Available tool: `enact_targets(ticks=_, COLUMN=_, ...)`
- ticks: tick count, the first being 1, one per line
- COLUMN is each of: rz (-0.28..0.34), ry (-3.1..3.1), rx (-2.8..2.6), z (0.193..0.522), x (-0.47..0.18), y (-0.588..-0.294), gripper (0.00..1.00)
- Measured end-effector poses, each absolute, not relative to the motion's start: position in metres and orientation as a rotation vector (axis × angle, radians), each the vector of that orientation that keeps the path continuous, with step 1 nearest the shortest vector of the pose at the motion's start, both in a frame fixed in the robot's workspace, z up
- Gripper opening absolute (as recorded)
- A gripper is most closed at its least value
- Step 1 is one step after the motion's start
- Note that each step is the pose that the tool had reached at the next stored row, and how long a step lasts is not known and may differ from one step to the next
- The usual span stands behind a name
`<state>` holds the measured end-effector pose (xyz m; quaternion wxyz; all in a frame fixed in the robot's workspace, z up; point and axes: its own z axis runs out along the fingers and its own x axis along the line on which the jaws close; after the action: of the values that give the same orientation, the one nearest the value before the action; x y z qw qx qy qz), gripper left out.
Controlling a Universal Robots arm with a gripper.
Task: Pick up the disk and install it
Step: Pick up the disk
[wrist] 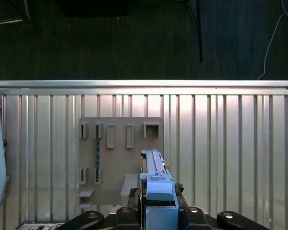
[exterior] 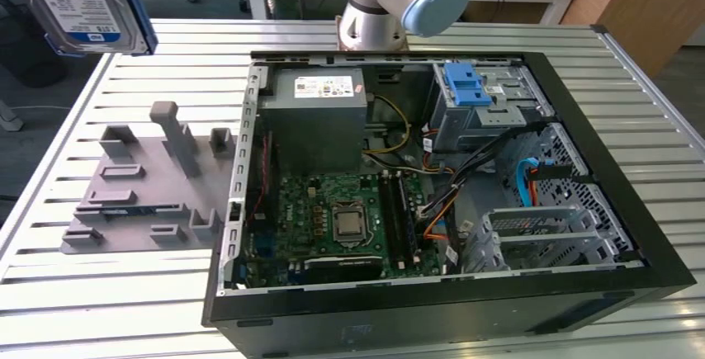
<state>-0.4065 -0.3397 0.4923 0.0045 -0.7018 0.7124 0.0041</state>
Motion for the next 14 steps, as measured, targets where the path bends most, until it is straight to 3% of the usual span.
enact_targets(ticks=14, rz=0.013, ry=2.232, rx=-2.198, z=0.4922, x=-0.4033, y=-0.3397, gripper=0.36)
